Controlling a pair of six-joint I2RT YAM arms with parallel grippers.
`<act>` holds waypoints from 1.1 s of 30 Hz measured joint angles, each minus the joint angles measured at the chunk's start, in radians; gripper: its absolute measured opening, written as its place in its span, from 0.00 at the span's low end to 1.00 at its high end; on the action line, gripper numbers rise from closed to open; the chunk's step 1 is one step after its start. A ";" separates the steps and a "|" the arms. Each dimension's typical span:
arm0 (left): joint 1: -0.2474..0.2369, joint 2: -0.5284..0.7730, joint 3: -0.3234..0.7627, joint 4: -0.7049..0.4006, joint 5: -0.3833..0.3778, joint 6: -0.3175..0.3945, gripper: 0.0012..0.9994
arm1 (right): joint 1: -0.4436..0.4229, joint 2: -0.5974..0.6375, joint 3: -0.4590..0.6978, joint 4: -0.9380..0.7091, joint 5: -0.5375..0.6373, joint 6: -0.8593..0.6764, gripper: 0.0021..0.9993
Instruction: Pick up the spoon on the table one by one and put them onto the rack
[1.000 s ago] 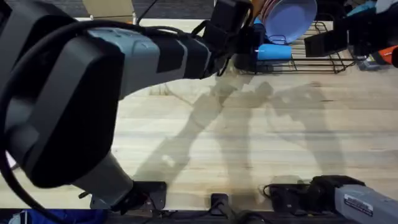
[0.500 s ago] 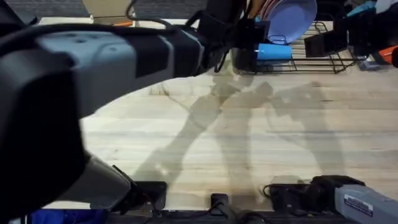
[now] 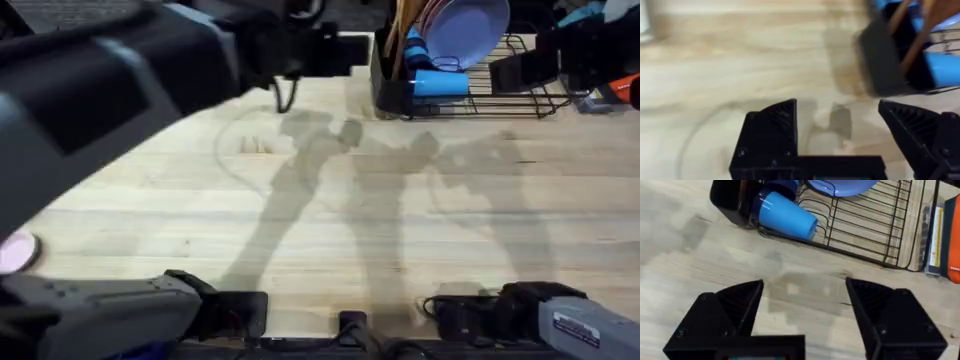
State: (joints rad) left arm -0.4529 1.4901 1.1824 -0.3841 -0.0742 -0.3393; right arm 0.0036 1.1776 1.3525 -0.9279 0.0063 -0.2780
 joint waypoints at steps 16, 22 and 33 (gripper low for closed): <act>0.187 -0.317 0.000 -0.436 -0.001 0.061 1.00 | 0.000 0.000 0.000 0.000 0.000 0.000 0.99; 0.222 -0.398 0.000 -0.537 -0.001 0.095 1.00 | 0.000 0.000 0.000 -0.004 0.000 0.002 0.99; 0.224 -0.414 0.000 -0.589 -0.001 0.104 1.00 | 0.000 0.000 0.000 -0.038 0.000 0.107 0.99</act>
State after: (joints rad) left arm -0.2291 1.0760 1.1824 -0.9730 -0.0750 -0.2356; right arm 0.0036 1.1775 1.3525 -0.9663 0.0059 -0.1714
